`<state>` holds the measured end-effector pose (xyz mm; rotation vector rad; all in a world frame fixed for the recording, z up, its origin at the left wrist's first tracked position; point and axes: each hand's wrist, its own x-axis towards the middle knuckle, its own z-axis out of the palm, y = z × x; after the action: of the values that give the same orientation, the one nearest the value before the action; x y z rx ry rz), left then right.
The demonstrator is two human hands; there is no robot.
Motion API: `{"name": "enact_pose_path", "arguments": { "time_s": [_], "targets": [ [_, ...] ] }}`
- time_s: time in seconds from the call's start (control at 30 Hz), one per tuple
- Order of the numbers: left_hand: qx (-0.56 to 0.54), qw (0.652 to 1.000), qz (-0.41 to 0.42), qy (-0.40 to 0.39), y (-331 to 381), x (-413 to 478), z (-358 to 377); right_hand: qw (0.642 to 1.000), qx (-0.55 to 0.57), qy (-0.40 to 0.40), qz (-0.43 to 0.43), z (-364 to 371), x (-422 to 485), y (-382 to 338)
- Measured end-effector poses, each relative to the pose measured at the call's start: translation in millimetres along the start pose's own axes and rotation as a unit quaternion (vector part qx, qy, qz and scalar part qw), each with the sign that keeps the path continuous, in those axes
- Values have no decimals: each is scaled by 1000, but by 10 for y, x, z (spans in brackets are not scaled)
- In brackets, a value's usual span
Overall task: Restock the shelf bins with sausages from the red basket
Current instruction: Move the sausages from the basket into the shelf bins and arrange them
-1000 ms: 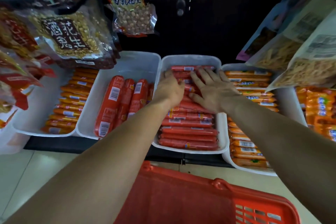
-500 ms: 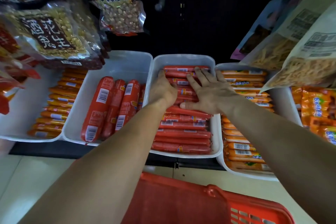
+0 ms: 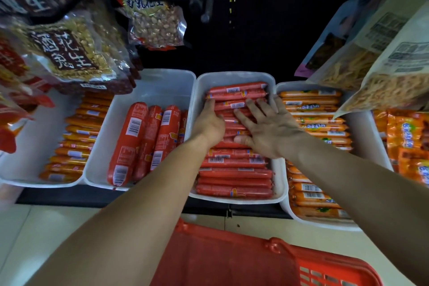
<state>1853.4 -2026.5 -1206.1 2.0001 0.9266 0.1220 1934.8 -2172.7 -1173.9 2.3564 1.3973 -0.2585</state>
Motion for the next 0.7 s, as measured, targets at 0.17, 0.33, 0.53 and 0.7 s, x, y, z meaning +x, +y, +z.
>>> {"name": "enact_pose_path", "arguments": {
  "time_s": [0.17, 0.33, 0.53, 0.7],
  "targets": [
    [-112, 992, -39, 39, 113, 58, 6, 996, 68, 56, 30, -39, 92, 89],
    [-152, 986, -66, 15, 161, 83, -7, 995, 64, 59, 52, -9, 307, 27],
    [-139, 987, -84, 1, 200, 136, -114, 992, 69, 56, 90, -47, 372, 66],
    [-76, 990, -90, 74, 315, 71, -101, 992, 53, 26, 112, -39, 433, 71]
  ]
}}
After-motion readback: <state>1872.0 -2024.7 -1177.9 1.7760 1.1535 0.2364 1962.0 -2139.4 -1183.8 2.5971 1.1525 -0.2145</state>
